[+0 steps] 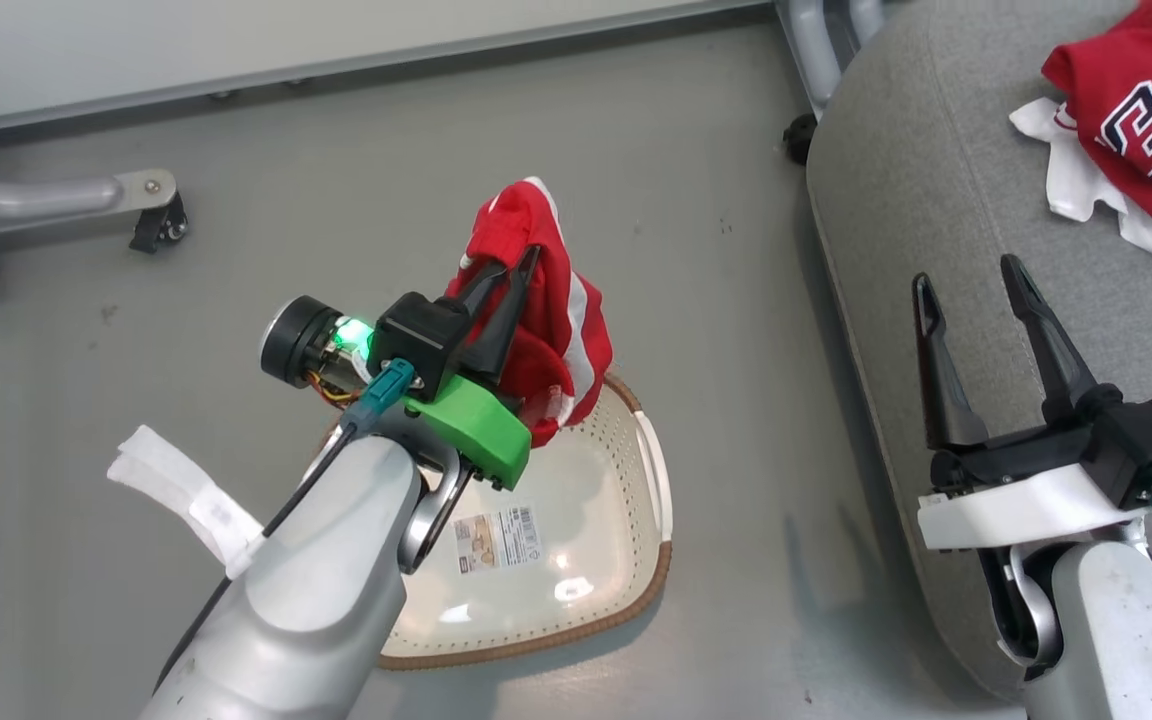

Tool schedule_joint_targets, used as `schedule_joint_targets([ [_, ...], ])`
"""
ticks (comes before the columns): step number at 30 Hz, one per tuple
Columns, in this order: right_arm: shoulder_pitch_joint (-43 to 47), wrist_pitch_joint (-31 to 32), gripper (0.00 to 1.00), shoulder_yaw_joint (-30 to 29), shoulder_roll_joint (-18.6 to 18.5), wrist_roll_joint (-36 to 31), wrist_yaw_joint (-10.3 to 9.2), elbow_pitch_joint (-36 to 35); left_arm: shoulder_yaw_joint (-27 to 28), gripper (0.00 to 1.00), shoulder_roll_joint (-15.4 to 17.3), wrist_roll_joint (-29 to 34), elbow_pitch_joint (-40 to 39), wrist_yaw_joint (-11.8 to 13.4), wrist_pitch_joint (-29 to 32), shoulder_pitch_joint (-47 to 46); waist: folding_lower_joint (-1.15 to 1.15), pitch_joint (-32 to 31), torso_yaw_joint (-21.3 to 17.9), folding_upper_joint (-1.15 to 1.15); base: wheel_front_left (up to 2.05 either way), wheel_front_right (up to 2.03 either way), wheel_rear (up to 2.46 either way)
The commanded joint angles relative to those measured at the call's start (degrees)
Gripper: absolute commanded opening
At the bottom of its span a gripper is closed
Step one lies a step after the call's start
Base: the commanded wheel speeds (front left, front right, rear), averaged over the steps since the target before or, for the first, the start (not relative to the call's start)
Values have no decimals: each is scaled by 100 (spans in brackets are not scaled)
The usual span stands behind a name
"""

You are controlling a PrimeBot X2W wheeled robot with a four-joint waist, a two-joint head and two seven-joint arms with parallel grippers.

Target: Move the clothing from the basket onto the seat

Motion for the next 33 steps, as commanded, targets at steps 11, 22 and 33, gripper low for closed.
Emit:
schedule_joint_targets([
  [11,386,-16,100,22,30,86,-6,111,348,0,31,232,-1073,92,-2,302,0,-756,76,39,0,0,0],
  [22,684,-17,100,74,61,132,-6,176,309,0,-40,233,-1518,71,9,135,0,-1130,65,39,0,0,0],
  [33,535,-16,100,238,71,187,-6,-50,239,0,-1,169,-1620,133,78,211,0,-1168,41,39,0,0,0],
])
